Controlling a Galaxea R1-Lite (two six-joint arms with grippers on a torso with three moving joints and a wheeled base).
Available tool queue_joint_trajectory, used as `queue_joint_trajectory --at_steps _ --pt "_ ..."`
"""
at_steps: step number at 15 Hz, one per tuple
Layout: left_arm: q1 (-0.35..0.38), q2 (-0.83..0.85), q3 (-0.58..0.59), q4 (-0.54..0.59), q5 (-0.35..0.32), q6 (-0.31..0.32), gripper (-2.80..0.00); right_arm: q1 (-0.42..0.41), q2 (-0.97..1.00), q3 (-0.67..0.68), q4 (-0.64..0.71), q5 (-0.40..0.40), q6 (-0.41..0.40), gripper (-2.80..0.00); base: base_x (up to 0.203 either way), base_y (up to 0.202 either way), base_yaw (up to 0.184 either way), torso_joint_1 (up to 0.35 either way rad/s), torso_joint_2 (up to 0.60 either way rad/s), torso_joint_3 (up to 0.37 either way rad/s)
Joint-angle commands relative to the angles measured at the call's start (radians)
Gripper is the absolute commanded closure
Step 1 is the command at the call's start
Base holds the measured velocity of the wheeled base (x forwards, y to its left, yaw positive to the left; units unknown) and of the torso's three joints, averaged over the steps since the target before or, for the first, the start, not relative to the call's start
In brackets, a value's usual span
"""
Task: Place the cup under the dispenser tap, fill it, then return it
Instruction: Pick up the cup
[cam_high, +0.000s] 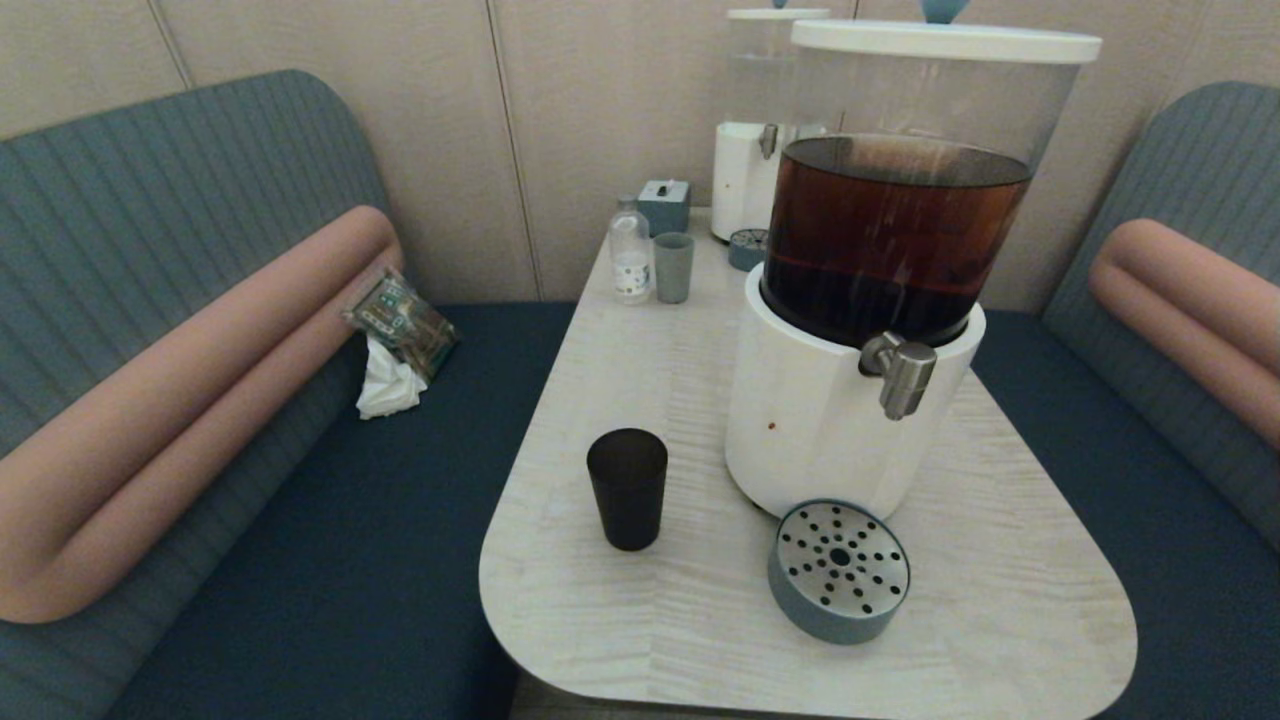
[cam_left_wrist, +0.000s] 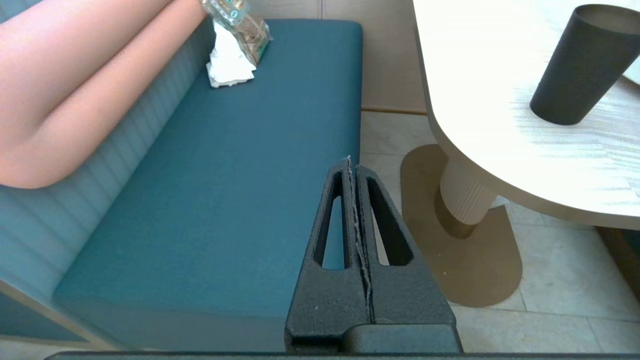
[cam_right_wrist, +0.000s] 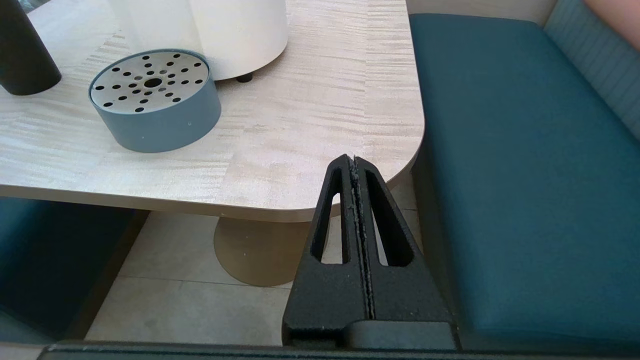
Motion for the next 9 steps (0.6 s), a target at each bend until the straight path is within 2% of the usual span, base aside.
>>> queue_joint_trajectory --at_steps 1,5,6,9 --pt "0.000 0.001 0.000 0.001 0.000 0.000 0.00 0.000 0.000 0.000 0.000 0.000 0.000 0.00 0.000 0.000 0.000 0.000 0.00 0.000" --pt "0.001 0.001 -0.005 0.001 0.002 0.018 0.00 0.000 0.000 0.000 -0.002 0.002 -0.001 0.00 0.000 0.000 0.000 0.000 0.00 0.000" --pt "0.000 0.001 -0.037 0.001 -0.012 0.007 0.00 0.000 0.001 0.000 -0.002 0.002 -0.001 0.00 0.000 0.000 0.000 0.000 0.00 0.000" --pt "0.000 0.024 -0.290 0.089 -0.111 -0.025 0.00 0.000 0.001 0.000 -0.002 0.003 -0.001 0.00 0.000 0.000 0.000 0.000 0.00 0.000"
